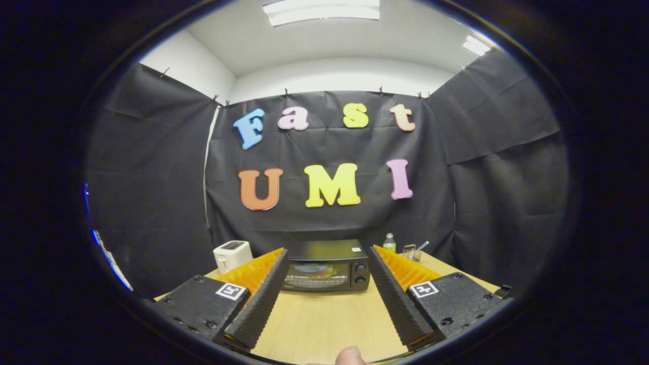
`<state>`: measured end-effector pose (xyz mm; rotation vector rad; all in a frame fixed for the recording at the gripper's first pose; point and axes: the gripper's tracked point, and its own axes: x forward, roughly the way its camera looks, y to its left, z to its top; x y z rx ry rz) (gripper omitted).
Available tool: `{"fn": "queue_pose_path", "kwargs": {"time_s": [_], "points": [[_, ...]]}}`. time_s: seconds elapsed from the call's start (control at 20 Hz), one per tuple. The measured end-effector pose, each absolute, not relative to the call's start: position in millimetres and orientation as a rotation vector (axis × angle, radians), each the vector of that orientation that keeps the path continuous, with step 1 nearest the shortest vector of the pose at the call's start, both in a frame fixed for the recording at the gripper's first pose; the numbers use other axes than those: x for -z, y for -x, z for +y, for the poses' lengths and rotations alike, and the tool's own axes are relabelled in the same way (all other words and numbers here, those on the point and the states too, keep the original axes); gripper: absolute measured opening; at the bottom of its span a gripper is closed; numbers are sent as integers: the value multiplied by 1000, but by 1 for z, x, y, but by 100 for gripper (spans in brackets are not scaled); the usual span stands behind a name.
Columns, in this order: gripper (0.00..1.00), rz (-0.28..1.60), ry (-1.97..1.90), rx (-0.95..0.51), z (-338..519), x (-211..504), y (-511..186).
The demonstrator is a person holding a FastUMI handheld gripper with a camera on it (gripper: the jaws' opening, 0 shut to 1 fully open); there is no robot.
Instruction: Open the toaster oven, put the food inside, and close the toaster oven door.
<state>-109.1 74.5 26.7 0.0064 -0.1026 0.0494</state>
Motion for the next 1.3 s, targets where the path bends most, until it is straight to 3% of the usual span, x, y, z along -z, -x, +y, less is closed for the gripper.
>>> {"fn": "queue_pose_path", "kwargs": {"time_s": [1.3], "points": [[100,-102,26,-21,78,3,92]]}}
